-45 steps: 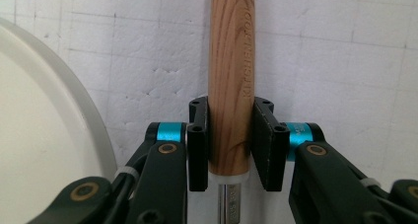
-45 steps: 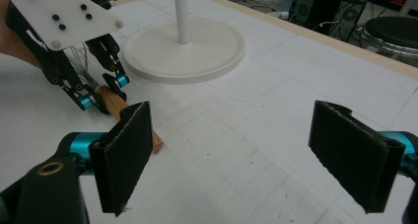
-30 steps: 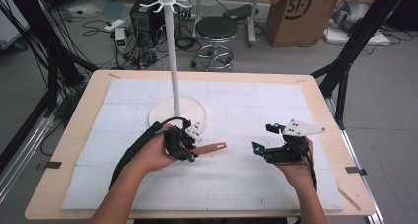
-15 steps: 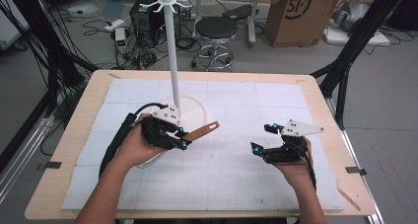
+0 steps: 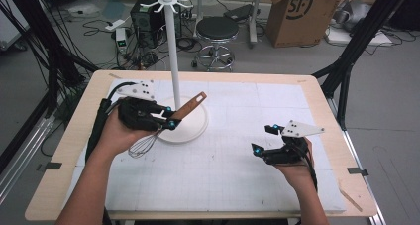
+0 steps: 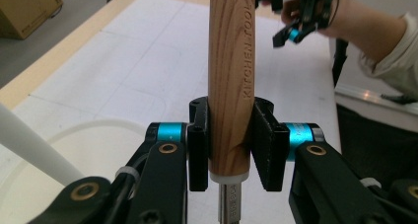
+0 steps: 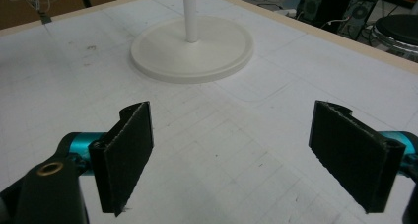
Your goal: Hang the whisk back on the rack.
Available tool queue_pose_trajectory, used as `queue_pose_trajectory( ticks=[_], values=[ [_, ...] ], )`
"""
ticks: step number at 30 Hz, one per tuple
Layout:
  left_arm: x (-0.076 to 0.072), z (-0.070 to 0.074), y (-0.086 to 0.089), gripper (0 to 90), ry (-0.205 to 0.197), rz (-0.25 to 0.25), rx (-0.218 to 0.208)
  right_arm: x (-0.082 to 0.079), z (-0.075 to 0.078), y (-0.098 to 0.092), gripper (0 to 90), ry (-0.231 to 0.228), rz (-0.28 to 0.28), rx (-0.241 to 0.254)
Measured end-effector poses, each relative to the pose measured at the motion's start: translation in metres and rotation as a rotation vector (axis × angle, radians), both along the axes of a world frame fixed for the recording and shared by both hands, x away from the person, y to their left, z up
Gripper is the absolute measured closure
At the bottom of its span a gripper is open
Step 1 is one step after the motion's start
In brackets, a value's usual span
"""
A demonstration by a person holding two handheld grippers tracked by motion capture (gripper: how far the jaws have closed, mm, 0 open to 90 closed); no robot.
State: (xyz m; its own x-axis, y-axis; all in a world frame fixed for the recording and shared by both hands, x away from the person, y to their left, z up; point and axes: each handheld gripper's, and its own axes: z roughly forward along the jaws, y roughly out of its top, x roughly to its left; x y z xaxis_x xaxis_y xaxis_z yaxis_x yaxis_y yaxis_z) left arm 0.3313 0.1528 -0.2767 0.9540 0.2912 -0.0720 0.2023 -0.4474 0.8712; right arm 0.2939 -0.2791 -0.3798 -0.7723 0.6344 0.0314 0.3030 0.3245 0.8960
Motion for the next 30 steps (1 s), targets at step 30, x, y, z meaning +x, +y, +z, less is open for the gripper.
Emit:
queue_pose_trajectory(
  ticks=[30],
  values=[
    [0.033,0.093,0.049,71.2,-0.069,0.088,-0.191,0.001,-0.001,0.000,16.3,0.011,-0.001,0.003]
  ],
)
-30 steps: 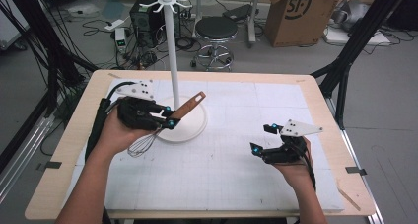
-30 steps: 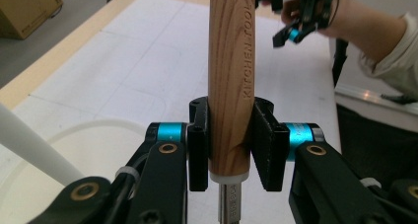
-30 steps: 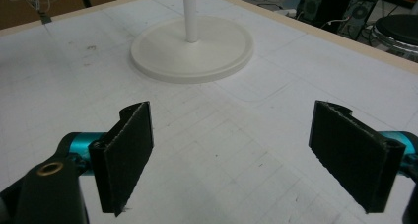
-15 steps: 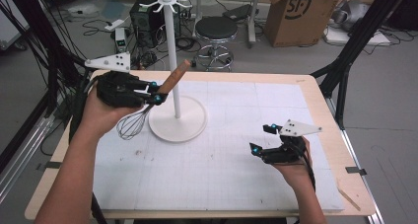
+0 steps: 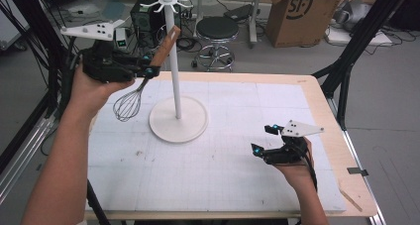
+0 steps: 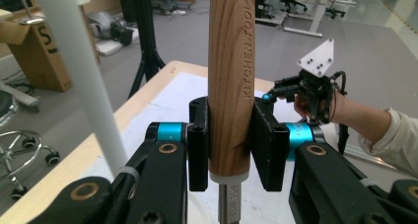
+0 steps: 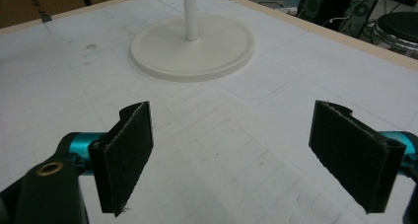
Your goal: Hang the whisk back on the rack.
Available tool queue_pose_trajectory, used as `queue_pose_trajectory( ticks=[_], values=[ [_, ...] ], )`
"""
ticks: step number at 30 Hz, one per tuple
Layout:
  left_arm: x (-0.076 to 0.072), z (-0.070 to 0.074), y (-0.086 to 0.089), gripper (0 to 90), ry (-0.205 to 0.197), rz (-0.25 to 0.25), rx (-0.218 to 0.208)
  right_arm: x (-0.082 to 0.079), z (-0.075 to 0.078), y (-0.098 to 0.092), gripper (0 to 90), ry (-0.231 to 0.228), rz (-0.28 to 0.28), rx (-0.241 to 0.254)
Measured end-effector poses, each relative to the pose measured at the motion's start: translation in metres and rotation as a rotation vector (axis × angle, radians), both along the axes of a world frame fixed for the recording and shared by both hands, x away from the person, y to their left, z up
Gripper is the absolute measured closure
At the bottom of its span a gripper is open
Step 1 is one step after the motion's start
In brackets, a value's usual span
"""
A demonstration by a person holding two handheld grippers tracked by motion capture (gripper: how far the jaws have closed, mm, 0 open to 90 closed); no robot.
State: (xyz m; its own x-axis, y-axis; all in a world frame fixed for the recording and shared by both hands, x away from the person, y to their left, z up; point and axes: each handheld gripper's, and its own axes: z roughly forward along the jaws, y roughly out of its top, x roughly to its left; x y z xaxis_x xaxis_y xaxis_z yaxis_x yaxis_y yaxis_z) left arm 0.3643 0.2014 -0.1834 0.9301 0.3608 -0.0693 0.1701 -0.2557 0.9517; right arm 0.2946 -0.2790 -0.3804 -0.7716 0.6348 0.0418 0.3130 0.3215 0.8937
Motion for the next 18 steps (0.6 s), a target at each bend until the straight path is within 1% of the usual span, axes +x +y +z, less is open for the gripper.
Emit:
queue_pose_trajectory(
  ticks=[5,6,10,12,17,18],
  values=[
    [0.003,0.009,0.012,71.2,-0.009,0.031,-0.029,0.000,0.000,0.000,16.2,-0.006,0.002,-0.005],
    [0.003,0.011,0.013,71.2,-0.007,0.035,-0.040,0.000,0.000,0.001,16.3,-0.003,0.004,-0.007],
    [0.007,0.018,0.018,71.2,-0.009,0.054,-0.055,0.000,0.000,0.001,16.2,0.000,0.002,-0.007],
    [0.009,0.020,0.021,71.2,-0.013,0.072,-0.062,0.000,0.000,0.001,16.2,-0.001,0.003,-0.007],
    [0.012,0.018,0.024,71.2,-0.007,0.108,-0.054,0.000,0.000,0.000,16.3,-0.004,0.000,-0.006],
    [0.013,0.018,0.025,71.1,-0.009,0.115,-0.046,0.000,0.000,0.000,16.3,0.000,0.000,-0.007]
  ],
)
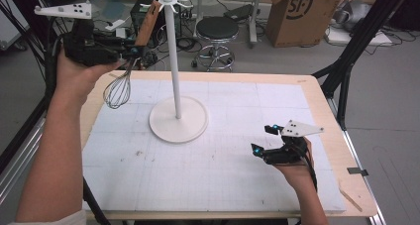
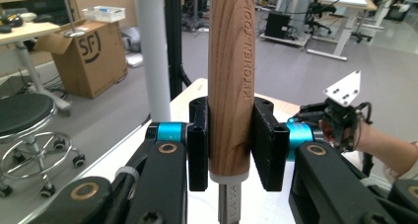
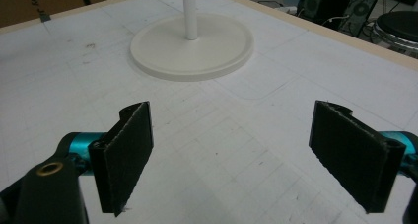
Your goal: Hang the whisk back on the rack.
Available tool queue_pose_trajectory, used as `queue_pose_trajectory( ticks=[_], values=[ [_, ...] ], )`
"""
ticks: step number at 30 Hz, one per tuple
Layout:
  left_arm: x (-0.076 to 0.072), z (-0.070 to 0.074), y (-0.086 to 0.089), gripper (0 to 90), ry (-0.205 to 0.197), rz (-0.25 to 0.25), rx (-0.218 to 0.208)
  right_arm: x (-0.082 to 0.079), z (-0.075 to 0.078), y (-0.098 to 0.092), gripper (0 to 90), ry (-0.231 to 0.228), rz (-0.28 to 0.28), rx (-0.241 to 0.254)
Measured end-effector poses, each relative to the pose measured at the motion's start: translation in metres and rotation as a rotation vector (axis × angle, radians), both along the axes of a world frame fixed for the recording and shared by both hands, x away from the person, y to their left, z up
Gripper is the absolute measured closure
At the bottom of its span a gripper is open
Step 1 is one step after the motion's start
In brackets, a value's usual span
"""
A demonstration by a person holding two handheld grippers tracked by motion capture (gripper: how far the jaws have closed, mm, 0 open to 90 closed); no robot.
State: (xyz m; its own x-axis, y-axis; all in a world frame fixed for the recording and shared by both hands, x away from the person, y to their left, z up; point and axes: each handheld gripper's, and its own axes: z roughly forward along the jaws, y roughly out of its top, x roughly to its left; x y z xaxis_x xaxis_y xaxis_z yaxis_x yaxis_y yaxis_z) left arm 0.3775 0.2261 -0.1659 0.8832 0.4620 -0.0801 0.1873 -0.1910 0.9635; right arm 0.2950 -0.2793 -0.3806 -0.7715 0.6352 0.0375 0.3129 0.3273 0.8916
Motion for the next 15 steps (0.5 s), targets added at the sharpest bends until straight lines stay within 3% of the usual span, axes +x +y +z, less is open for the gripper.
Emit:
queue_pose_trajectory(
  ticks=[13,15],
  values=[
    [0.011,-0.012,-0.007,71.1,0.019,0.028,0.023,0.000,0.001,-0.002,16.3,-0.003,-0.003,0.008],
    [0.013,-0.015,-0.008,71.1,0.022,0.026,0.011,0.000,0.001,-0.002,16.3,-0.001,-0.003,0.009]
  ],
)
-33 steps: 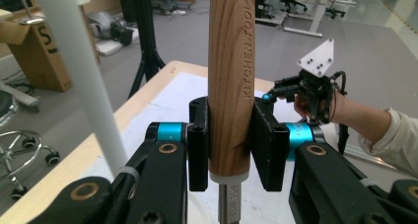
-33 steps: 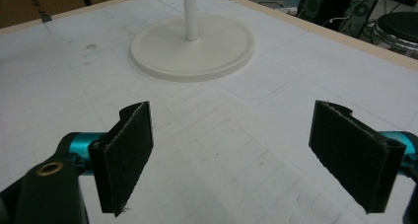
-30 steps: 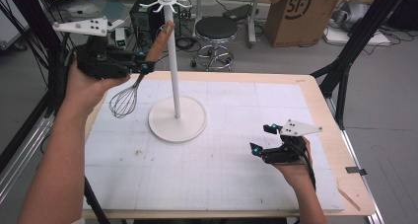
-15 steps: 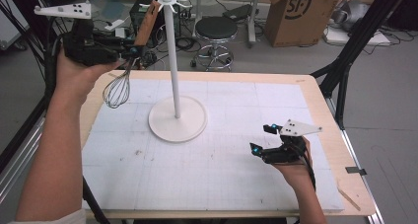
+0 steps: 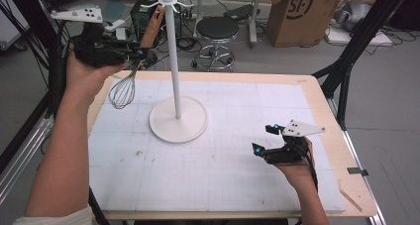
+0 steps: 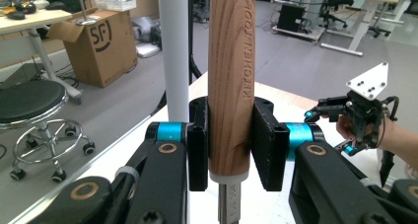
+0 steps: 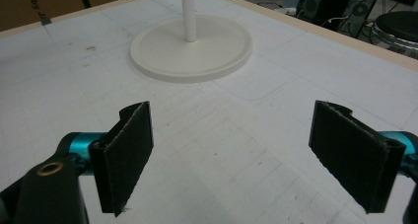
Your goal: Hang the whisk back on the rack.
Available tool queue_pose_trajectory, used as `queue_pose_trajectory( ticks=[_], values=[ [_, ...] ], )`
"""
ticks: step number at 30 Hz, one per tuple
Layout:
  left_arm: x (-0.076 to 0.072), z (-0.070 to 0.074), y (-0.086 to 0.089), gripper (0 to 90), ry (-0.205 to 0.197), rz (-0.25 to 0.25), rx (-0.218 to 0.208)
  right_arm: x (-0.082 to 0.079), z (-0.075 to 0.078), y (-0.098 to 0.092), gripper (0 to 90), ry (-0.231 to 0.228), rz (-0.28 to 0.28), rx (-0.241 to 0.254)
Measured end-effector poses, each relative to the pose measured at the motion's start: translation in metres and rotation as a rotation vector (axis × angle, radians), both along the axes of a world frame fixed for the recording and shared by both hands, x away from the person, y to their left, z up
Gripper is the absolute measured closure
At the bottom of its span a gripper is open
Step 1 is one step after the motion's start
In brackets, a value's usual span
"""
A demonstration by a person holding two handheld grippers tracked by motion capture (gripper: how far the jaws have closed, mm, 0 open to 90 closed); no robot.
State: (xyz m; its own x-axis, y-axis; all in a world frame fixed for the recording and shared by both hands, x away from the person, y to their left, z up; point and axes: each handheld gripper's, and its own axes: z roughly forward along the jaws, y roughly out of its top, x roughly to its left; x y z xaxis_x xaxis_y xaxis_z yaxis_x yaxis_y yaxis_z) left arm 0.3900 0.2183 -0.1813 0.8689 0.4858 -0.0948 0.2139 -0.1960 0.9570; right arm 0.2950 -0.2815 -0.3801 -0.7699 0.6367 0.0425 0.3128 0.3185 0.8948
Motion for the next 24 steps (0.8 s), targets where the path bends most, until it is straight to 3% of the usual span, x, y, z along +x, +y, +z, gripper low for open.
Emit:
queue_pose_trajectory(
  ticks=[10,15,17,20,24],
  values=[
    [0.012,-0.009,-0.019,70.9,0.009,0.034,0.029,0.000,0.000,0.001,16.3,0.005,0.002,0.000],
    [0.017,-0.011,-0.029,70.4,0.013,0.044,0.023,0.000,0.000,0.000,16.3,0.002,0.003,-0.002],
    [0.017,-0.012,-0.032,69.1,0.019,0.065,0.049,0.000,0.000,-0.001,16.2,0.003,0.001,0.004],
    [0.016,-0.016,-0.035,57.5,0.021,0.071,0.093,0.000,0.001,-0.002,16.3,0.005,0.002,0.007],
    [0.012,-0.022,-0.031,48.7,0.024,0.070,0.071,0.000,0.000,-0.002,16.2,0.006,0.001,0.008]
  ],
)
